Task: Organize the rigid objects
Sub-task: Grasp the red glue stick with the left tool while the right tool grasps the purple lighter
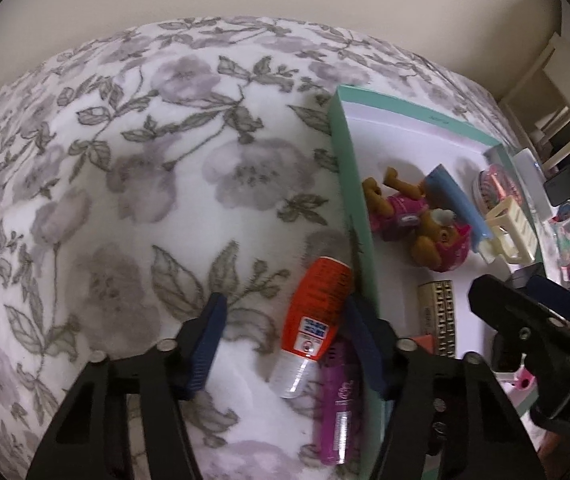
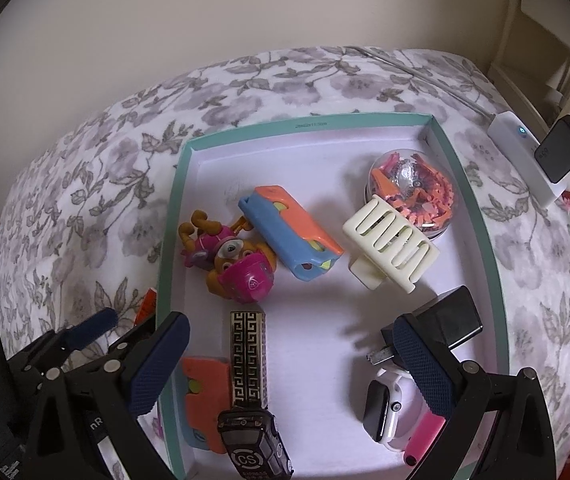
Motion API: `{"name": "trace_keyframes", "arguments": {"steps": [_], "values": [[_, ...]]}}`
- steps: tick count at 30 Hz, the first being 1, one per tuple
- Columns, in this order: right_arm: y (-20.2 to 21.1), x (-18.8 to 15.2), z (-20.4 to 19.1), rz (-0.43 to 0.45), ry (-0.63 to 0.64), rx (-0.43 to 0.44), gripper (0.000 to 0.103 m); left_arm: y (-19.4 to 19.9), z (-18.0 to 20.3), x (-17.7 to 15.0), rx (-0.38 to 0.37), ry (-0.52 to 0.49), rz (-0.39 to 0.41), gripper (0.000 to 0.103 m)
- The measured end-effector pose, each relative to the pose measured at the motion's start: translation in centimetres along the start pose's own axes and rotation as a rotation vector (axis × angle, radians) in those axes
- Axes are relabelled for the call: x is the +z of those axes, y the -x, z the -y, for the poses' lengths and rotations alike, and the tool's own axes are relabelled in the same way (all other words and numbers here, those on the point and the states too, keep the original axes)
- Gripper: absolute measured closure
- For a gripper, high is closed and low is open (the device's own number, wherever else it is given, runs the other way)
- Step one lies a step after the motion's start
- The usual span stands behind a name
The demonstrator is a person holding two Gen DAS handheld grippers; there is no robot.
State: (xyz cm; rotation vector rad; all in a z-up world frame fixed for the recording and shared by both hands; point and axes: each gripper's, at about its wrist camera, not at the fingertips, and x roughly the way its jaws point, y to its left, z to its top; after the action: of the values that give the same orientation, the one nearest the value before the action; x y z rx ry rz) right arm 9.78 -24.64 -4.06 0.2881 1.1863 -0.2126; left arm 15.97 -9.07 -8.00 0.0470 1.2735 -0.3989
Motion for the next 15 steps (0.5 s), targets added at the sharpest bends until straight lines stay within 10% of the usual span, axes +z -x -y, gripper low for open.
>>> {"name": "trace_keyframes", "arguments": {"steps": [5, 15], "values": [[0.0, -0.1, -0.2, -0.002, 0.008, -0.001, 0.0, 0.1, 1.0, -0.2, -0.038, -0.027, -0.008, 0.071], [0.1, -0.2, -0.9, -0.004, 0.023, -0.003, 0.0, 0.3, 0.4, -0.4, -0.009, -0.013, -0.034, 0.071]]}}
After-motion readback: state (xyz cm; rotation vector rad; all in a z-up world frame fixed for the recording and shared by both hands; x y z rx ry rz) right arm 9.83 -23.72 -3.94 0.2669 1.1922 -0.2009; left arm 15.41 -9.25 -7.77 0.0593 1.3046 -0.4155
